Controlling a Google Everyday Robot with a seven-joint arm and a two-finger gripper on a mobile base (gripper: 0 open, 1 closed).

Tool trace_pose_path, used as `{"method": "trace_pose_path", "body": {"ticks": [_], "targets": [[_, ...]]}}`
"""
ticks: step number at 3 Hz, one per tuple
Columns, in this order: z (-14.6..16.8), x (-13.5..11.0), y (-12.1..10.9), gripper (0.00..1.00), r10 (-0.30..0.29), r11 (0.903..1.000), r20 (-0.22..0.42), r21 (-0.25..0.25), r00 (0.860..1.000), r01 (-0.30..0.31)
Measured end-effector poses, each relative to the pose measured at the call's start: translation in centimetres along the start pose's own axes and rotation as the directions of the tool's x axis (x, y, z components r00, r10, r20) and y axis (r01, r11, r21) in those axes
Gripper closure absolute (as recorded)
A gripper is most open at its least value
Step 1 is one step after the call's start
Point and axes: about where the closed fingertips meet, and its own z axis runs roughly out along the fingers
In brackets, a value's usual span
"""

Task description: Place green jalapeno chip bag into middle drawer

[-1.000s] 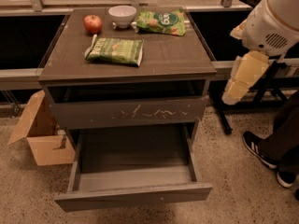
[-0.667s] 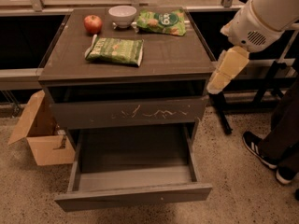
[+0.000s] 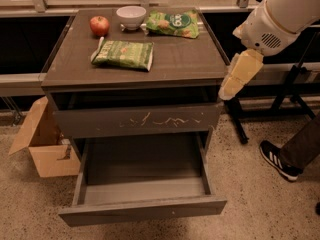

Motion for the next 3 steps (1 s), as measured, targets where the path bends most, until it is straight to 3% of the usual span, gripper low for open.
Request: {"method": "trace_pose_path", "body": {"ticks": [1, 2, 3], "targets": [[2.4, -2.3, -1.5, 0.0, -0.042, 0.9987, 0.052, -0.028, 0.998, 0.043], [7.0, -7.0, -4.6, 0.0, -0.117, 0.9894, 0.174, -0.065, 0.978, 0.13], [10.1, -9.7, -6.1, 0.0, -0.14, 0.9815, 0.254, -0.091, 0.957, 0.168]]}}
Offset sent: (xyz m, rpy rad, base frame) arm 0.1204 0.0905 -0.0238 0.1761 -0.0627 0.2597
